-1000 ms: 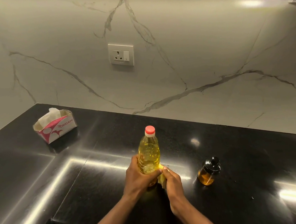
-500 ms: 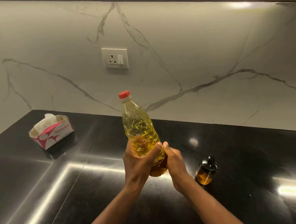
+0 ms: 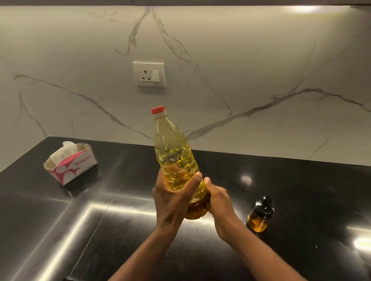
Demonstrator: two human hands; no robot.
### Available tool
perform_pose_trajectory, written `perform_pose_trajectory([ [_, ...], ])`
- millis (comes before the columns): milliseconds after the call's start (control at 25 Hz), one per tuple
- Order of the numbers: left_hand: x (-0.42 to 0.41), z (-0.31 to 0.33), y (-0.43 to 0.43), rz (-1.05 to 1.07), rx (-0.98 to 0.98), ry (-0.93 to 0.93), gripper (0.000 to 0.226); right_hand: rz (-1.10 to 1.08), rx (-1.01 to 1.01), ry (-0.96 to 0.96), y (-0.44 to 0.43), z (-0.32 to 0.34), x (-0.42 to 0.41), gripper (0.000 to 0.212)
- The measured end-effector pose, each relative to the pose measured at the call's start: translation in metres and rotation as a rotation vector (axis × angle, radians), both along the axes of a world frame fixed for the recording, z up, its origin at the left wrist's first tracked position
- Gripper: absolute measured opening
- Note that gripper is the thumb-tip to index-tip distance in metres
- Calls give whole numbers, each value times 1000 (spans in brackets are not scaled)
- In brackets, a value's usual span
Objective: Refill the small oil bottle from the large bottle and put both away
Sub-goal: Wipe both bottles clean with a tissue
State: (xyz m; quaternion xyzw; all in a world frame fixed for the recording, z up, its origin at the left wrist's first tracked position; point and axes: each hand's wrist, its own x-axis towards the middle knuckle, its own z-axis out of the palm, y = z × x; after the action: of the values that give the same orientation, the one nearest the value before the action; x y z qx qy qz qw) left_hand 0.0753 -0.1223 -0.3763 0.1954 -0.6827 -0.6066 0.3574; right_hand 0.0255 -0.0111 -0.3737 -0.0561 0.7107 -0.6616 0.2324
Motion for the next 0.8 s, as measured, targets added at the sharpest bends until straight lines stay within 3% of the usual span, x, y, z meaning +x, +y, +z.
perform_pose_trajectory([
  [120,-6,8,-2,35,-12,20,64,-40,-116,224,7,-20,25,43],
  [240,-7,7,-5,84,-5,10,61,-58,-118,355,14,-40,67,52],
  [320,-5,4,-2,108,13,23,60,-76,-137,255,10,-31,69,50],
  [360,-5,2,1,115,21,40,58,-143,-199,101,6,-23,61,47],
  [440,-5,5,7,113,53,80,56,-274,-461,-402,3,-6,29,44],
  [520,-7,12,12,105,58,121,60,-265,-639,-684,2,13,19,45],
  [640,-10,22,12,103,29,164,63,-274,-682,-729,4,12,47,42],
  [800,-12,28,18,67,43,223,66,-328,-711,-612,25,25,34,45],
])
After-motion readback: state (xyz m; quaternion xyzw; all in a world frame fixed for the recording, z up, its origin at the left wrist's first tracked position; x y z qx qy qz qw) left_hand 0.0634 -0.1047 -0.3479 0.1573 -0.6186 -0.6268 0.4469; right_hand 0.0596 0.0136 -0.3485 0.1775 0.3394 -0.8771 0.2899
